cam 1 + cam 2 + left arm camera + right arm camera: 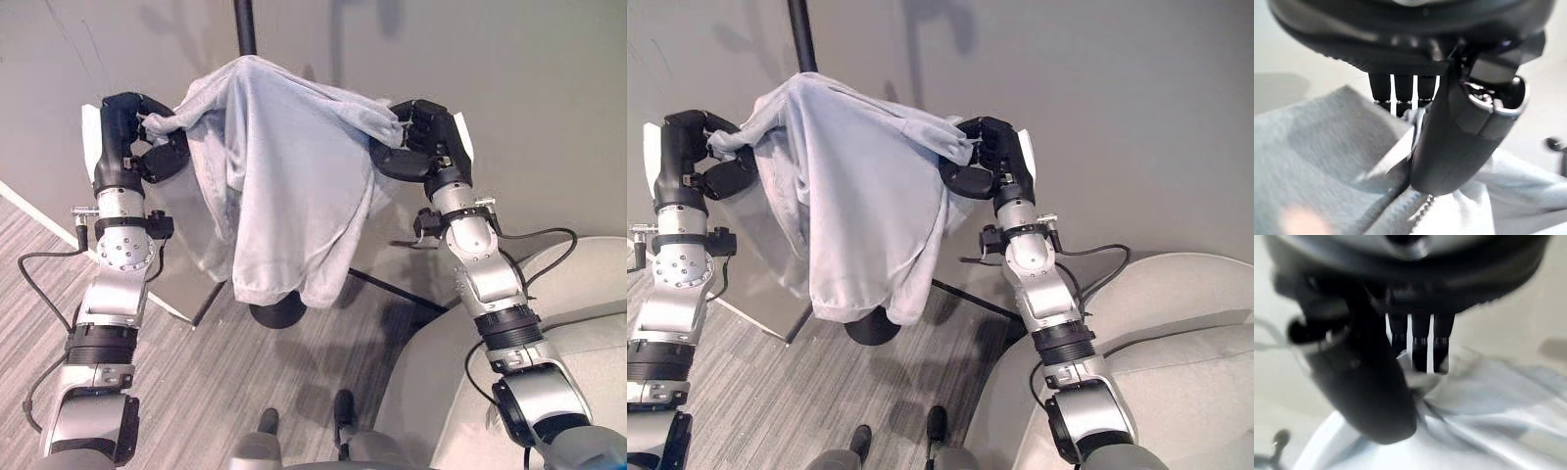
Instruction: Hang the clothes on the sofa on the clothes rack.
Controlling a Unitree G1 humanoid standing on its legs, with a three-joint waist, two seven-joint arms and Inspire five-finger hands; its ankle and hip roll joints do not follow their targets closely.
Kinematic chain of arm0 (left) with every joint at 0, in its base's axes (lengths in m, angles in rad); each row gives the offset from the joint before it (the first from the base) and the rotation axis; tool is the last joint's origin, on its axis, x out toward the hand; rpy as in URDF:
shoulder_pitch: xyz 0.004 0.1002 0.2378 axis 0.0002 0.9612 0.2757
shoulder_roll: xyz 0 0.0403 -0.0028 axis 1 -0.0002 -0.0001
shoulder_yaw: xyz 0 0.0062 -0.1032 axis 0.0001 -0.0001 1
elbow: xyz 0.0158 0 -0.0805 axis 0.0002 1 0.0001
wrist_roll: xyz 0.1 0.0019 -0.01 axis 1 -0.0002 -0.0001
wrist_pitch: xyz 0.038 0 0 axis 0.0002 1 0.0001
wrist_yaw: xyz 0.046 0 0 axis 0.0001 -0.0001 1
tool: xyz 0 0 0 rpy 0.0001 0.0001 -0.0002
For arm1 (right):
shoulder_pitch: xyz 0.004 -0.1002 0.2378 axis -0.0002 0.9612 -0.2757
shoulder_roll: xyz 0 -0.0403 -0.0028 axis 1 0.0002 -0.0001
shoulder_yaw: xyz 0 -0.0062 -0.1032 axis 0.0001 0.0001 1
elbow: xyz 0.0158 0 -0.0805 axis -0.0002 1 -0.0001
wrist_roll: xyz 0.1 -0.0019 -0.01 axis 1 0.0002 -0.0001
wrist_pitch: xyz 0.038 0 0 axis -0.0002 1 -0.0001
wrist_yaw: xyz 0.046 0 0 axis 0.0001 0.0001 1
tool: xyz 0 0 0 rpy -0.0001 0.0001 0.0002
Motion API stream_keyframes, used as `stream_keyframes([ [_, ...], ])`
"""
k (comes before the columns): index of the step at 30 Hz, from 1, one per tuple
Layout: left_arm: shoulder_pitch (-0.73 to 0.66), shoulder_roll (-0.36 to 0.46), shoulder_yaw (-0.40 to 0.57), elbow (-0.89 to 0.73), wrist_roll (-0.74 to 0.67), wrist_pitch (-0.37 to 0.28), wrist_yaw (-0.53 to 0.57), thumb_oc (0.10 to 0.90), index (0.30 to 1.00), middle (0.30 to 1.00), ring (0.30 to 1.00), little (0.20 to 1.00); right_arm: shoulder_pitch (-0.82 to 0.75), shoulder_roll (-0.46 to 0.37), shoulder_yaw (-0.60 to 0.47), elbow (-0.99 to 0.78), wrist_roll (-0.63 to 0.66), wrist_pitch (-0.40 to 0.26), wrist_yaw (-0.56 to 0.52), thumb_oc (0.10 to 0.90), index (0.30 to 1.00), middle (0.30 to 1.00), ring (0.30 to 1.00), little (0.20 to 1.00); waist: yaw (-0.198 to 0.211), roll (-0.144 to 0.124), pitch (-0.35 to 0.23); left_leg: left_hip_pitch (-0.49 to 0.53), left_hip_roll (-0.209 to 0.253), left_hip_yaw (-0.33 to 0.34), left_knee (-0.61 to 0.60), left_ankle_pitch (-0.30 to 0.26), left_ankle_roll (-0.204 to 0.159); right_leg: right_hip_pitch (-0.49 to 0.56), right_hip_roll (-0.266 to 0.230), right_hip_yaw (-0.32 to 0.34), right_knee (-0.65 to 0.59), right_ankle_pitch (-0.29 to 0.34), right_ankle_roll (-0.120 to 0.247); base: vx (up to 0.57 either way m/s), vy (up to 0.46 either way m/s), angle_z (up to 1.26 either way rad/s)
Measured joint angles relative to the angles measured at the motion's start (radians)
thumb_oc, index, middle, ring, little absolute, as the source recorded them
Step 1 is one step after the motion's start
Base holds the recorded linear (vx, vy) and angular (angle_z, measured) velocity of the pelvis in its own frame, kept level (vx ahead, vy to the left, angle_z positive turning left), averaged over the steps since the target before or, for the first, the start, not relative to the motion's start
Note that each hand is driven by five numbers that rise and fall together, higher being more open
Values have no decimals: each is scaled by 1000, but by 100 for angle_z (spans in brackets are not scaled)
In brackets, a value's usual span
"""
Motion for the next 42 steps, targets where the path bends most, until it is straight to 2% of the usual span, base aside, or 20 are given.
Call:
stream_keyframes([
  [7, 50, 3, 102, 11, 0, 32, 3, 800, 900, 900, 900, 900, 53, -75, -103, -20, 1, 8, -16, 800, 900, 900, 900, 900, 4, 1, 0, 3, 1, -1, -4, 1, -1, -1, 0, -1, 0, 0, 0, 11, -1, 0],
  [9, 82, 3, 155, 2, -1, 32, 6, 800, 900, 900, 900, 900, 76, -77, -149, -61, 1, 8, -21, 800, 900, 900, 900, 900, 4, 1, 0, 3, 1, -1, -4, 1, -1, -1, 0, -1, 0, 0, 0, 0, 0, 0],
  [10, 134, 3, 206, -25, -2, 32, 14, 800, 900, 900, 900, 900, 121, -77, -209, -111, 0, 7, -24, 800, 900, 900, 900, 900, 5, 0, 0, 4, 0, -1, -4, 1, -1, 0, 0, -1, 0, 0, 0, 0, 0, 0],
  [12, 155, 3, 224, -27, -5, 32, 20, 800, 900, 900, 900, 900, 144, -75, -233, -118, -1, 8, -38, 800, 900, 900, 900, 900, 8, 0, -1, 4, 0, -2, -4, 1, -1, 2, 0, -1, 0, 0, 0, 2, 2, 2],
  [14, 227, -6, 253, -101, -5, 27, 22, 800, 900, 900, 900, 900, 241, -27, -296, -201, -24, -2, -30, 800, 900, 900, 900, 900, 8, -1, -1, 4, 1, -5, -5, 1, -1, 4, 0, -9, 0, -1, -1, 4, 9, 5],
  [17, 293, -46, 333, -154, -7, 27, 24, 800, 900, 900, 900, 900, 365, 8, -339, -214, -32, 6, -22, 800, 900, 900, 900, 900, 7, -1, -1, 4, 0, -5, -5, 1, -2, 5, -2, -9, 0, -1, -1, 0, 0, 0],
  [19, 384, -74, 368, -215, -7, 20, 25, 800, 900, 900, 900, 900, 479, 75, -378, -254, -64, 2, 6, 800, 900, 900, 900, 900, 1, 1, -3, 4, 2, -3, -5, -1, -3, 4, 0, -8, 0, -2, -2, 0, 0, 0],
  [22, 485, -235, 428, -261, -41, 8, 15, 800, 900, 900, 900, 900, 614, 208, -444, -223, -62, -2, 55, 800, 900, 900, 900, 900, -2, 14, -12, 0, 0, -3, -6, -1, -2, 1, -1, -8, 0, -2, -2, 0, 0, 0],
  [25, 568, -358, 423, -245, -111, 23, -26, 800, 900, 900, 900, 900, 677, 246, -439, -103, -59, 20, 105, 800, 900, 900, 900, 900, -2, 22, -17, -4, -1, -3, -5, -3, -1, -4, -2, -9, 0, -3, -2, 3, 38, 1],
  [26, 598, -410, 418, -214, -148, 13, -58, 800, 900, 900, 900, 900, 694, 255, -440, -43, -59, 13, 136, 800, 900, 900, 900, 900, -5, 24, -41, -20, 0, -3, -4, -3, -1, -18, -3, -9, 0, -3, -2, -6, 28, 3],
  [28, 659, -559, 416, -105, -247, 34, -126, 800, 900, 900, 900, 900, 758, 272, -433, 6, -62, 33, 188, 800, 900, 900, 900, 900, -6, 51, -80, -28, -1, -2, -6, -3, 0, -27, -4, -11, 0, -3, -2, -5, 18, 1],
  [29, 673, -573, 400, -41, -271, 35, -140, 800, 900, 900, 900, 900, 755, 271, -419, 39, -63, 27, 199, 800, 900, 900, 900, 900, -12, 53, -82, -28, 0, -2, -5, -3, 0, -28, -3, -11, 0, -3, -2, 0, 0, 0],
  [31, 675, -573, 369, 57, -283, 62, -159, 800, 900, 900, 900, 900, 740, 270, -398, 87, -69, 17, 206, 800, 900, 900, 900, 900, -19, 49, -88, -30, 3, -2, -5, -2, -1, -28, 0, -12, 0, -3, -2, 0, 0, 0],
  [32, 675, -573, 369, 57, -283, 62, -159, 800, 900, 900, 900, 900, 740, 270, -398, 87, -69, 17, 206, 800, 900, 900, 900, 900, -19, 49, -88, -30, 3, -2, -5, -2, -1, -28, 0, -12, 0, -3, -2, -14, 7, 3],
  [33, 686, -576, 328, 92, -283, 68, -187, 800, 900, 900, 900, 900, 736, 269, -390, 107, -68, 3, 215, 800, 900, 900, 900, 900, -22, 33, -102, -36, 8, 2, -5, -3, 1, -34, 3, -14, 0, -5, -4, -10, 10, 6],
  [36, 686, -574, 303, 133, -283, 68, -209, 800, 900, 900, 900, 900, 732, 268, -380, 177, -70, -22, 220, 800, 900, 900, 900, 900, -21, 26, -133, -47, 13, 20, -8, 0, 2, -43, 3, -17, 0, -7, -7, -10, 4, 4],
  [38, 681, -543, 261, 184, -268, 65, -219, 800, 900, 900, 900, 900, 706, 258, -365, 283, -92, -69, 221, 800, 900, 900, 900, 900, -21, 22, -159, -47, 13, 21, -7, 0, 3, -44, 3, -17, 0, -7, -7, 0, 0, 0],
  [42, 662, -490, 230, 304, -234, 50, -238, 800, 900, 900, 900, 900, 683, 225, -295, 392, -168, -84, 223, 800, 900, 900, 900, 900, -23, 5, -189, -47, 13, 23, -8, 0, 3, -43, 3, -16, 0, -8, -8, 0, 0, 0],
])
